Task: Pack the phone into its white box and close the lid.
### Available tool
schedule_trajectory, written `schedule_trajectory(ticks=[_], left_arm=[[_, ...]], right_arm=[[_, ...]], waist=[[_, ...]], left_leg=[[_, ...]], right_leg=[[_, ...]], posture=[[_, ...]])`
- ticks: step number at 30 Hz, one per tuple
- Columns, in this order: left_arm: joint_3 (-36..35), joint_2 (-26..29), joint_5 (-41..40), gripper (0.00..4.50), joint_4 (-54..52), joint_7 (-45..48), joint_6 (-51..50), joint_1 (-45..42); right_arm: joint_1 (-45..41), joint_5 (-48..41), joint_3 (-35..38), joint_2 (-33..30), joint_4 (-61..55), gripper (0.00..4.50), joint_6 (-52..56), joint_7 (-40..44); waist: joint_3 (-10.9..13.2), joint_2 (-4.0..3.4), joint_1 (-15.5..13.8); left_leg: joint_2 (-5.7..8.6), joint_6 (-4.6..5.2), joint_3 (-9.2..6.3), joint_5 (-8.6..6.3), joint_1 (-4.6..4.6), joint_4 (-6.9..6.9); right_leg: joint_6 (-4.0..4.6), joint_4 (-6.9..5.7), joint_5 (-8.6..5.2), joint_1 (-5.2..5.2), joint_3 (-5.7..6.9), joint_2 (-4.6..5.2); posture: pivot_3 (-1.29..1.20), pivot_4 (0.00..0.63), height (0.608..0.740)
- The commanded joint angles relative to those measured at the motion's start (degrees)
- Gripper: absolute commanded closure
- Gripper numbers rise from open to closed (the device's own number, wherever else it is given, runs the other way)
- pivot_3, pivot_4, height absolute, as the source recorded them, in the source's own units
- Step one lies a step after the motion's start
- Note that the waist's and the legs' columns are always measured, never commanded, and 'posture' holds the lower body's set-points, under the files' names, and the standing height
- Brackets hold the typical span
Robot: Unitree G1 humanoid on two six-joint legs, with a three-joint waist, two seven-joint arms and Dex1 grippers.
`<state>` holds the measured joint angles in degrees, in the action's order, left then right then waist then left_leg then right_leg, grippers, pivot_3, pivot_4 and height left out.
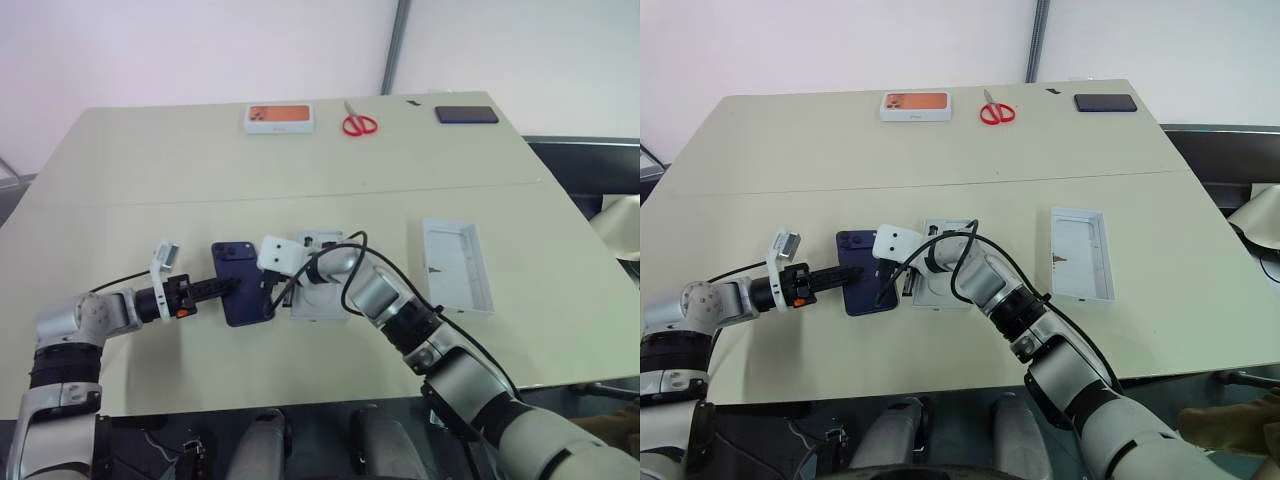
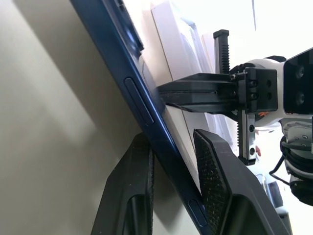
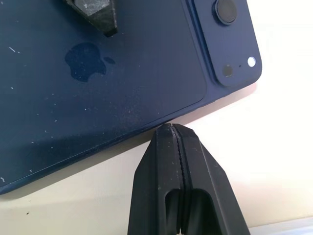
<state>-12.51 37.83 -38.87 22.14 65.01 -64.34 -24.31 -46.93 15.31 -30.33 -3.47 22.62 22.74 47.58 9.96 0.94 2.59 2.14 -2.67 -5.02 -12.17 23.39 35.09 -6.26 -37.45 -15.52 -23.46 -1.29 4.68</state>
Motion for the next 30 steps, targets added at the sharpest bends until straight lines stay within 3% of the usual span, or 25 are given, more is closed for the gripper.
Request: schedule_trajectory(ticks=[1, 2, 3, 5, 15, 23, 26, 30], left_arm=[[-1.68, 0.14, -1.74, 3.17, -0.64, -0.53, -0.79, -0.08], [-1.74, -0.02, -2.15, 3.17, -0.25, -0.54, -1.48, -0.28], [-1.76, -0.15, -2.46, 3.72, 0.05, -0.61, -2.02, -0.43], [-1.44, -0.42, -2.25, 4.40, 0.38, -1.22, -1.95, -0.44], [-3.57, -0.71, -5.48, 4.45, 1.06, -2.72, -5.53, -0.68], [-10.19, -0.02, -11.34, 4.45, 1.61, -2.77, -9.24, -2.28], [-10.40, 0.43, -12.06, 4.50, -1.17, -2.60, -9.33, -1.82], [-10.12, 0.89, -12.94, 4.50, -3.38, -2.57, -10.62, -1.37]], right_arm=[[0.16, 0.15, -0.71, -0.10, -0.66, 4.50, 0.20, 0.16], [0.17, 0.15, -0.66, -0.18, -0.71, 4.50, 0.22, 0.17], [0.13, 0.14, -0.61, -0.21, -0.70, 4.50, 0.23, 0.15], [0.08, 0.15, -0.61, -0.24, -0.63, 4.50, 0.19, 0.13], [-0.25, -1.05, 0.68, 0.05, -1.17, 4.50, -0.84, -0.10], [1.79, -15.67, 11.17, 0.21, -9.00, 4.50, 4.86, 6.86], [2.61, -19.02, 13.81, -1.87, -12.07, 3.62, 6.62, 8.55], [5.16, -21.44, 14.28, -6.75, -18.53, 1.65, 9.33, 10.48]], waist=[[0.00, 0.00, 0.00], [0.00, 0.00, 0.00], [0.00, 0.00, 0.00], [-0.01, 0.01, -0.07], [-0.01, 0.01, -0.01], [0.04, 0.05, -0.03], [0.04, 0.05, -0.06], [0.04, 0.05, -0.13]], left_leg=[[0.00, 0.00, 0.00, 0.00, 0.00, 0.00], [0.00, 0.00, 0.00, 0.00, 0.00, 0.00], [0.00, 0.00, 0.00, 0.00, 0.00, 0.00], [0.00, 0.00, 0.00, 0.00, 0.00, 0.00], [0.01, 0.00, -0.01, 0.00, -0.05, 0.00], [-0.02, 0.00, -0.03, 0.00, 0.03, 0.00], [-0.03, 0.00, -0.04, 0.00, 0.03, 0.00], [-0.02, -0.01, -0.03, 0.00, 0.03, 0.00]], right_leg=[[0.00, 0.00, 0.00, 0.00, 0.00, 0.00], [0.00, 0.00, 0.00, 0.00, 0.00, 0.00], [0.00, 0.00, 0.00, 0.00, 0.00, 0.00], [0.00, 0.00, 0.00, 0.01, 0.00, 0.00], [0.00, 0.00, 0.00, 0.06, 0.01, 0.02], [0.00, 0.01, 0.00, -0.01, 0.01, 0.02], [0.00, 0.01, 0.00, 0.00, 0.01, 0.04], [0.00, 0.03, 0.00, 0.01, 0.01, 0.08]], posture=[[0.00, 0.150, 0.740], [0.00, 0.150, 0.740], [0.00, 0.150, 0.740], [0.00, 0.150, 0.740], [0.00, 0.150, 0.740], [0.00, 0.150, 0.740], [0.00, 0.150, 0.740], [0.00, 0.150, 0.740]])
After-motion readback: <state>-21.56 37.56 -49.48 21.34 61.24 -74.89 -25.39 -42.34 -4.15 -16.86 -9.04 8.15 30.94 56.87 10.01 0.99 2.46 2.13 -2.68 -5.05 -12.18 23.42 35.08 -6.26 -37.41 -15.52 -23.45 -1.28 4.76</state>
